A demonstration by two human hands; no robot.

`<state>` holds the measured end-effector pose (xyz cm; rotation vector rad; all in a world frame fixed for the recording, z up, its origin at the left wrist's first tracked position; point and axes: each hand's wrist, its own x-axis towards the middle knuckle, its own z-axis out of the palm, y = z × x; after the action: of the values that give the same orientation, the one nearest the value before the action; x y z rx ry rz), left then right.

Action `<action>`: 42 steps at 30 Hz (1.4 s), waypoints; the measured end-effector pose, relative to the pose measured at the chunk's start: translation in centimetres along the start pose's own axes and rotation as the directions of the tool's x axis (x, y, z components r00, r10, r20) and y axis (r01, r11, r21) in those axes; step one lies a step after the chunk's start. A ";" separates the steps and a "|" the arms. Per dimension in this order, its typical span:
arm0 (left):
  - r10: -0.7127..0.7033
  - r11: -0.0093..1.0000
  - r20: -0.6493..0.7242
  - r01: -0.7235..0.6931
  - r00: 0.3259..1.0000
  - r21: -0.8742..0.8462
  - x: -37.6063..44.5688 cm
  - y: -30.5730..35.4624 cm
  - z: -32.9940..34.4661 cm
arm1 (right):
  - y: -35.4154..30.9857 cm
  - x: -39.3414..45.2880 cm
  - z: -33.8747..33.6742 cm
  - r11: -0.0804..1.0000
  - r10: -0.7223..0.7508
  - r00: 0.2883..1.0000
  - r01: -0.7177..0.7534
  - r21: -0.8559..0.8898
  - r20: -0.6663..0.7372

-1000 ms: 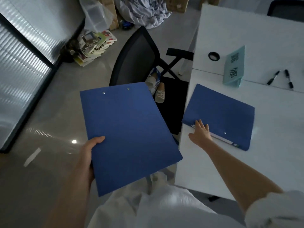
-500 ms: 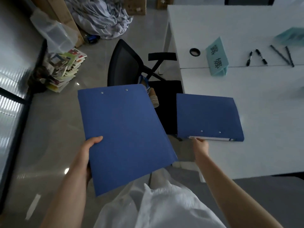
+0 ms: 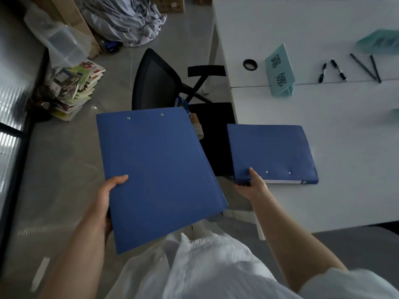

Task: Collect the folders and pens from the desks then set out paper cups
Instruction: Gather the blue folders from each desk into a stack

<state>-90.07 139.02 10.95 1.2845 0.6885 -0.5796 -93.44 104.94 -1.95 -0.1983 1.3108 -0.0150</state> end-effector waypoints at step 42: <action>0.029 0.990 0.155 -0.050 0.987 0.132 13.5 16.6 -10.6 | 14.4 -7.5 18.9 0.044 -0.033 0.855 0.518 -0.854 0.517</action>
<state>-70.32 152.53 10.37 1.3606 0.5025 -0.6942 -78.66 122.58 7.64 -1.6406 0.6201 0.6023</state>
